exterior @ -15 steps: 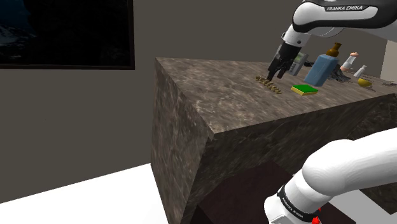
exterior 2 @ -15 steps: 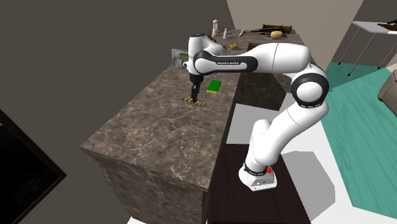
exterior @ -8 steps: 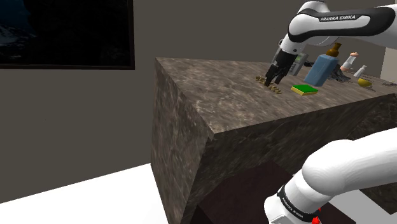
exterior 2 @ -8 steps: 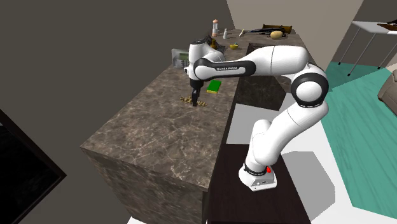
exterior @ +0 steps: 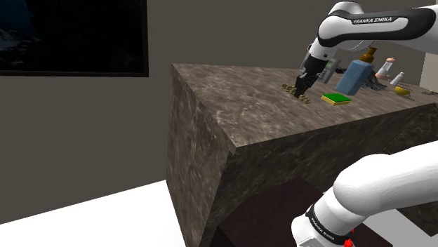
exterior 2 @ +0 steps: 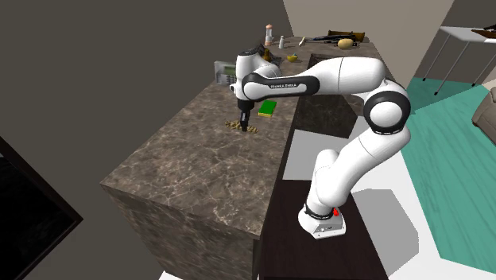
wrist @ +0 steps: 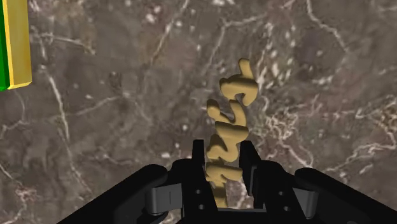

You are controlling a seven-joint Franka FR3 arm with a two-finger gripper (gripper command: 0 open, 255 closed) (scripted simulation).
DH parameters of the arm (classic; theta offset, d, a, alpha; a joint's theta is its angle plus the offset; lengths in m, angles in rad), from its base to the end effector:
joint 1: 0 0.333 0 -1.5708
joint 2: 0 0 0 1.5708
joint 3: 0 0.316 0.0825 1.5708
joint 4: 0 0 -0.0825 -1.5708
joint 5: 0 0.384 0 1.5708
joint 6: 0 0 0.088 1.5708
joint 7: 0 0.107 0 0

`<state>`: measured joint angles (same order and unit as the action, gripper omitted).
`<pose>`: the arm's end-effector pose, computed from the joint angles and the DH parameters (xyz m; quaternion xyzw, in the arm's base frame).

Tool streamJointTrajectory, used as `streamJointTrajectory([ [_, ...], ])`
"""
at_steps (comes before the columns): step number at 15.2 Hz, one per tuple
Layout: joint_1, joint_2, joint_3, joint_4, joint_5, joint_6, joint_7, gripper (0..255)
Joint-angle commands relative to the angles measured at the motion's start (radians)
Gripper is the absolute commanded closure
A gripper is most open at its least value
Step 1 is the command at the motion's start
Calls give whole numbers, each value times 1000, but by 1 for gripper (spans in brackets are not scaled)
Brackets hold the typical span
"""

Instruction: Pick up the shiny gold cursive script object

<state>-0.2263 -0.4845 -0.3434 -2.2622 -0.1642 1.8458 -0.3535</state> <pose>0.3378 -0.2522 0.5384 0.9972 -0.0708 0.0208 0.0107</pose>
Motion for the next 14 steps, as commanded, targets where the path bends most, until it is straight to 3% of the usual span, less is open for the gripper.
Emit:
streamJointTrajectory([
  [1,0,1,0,0,0,0,0,255],
  [14,8,11,16,168,14,-159,-6,255],
])
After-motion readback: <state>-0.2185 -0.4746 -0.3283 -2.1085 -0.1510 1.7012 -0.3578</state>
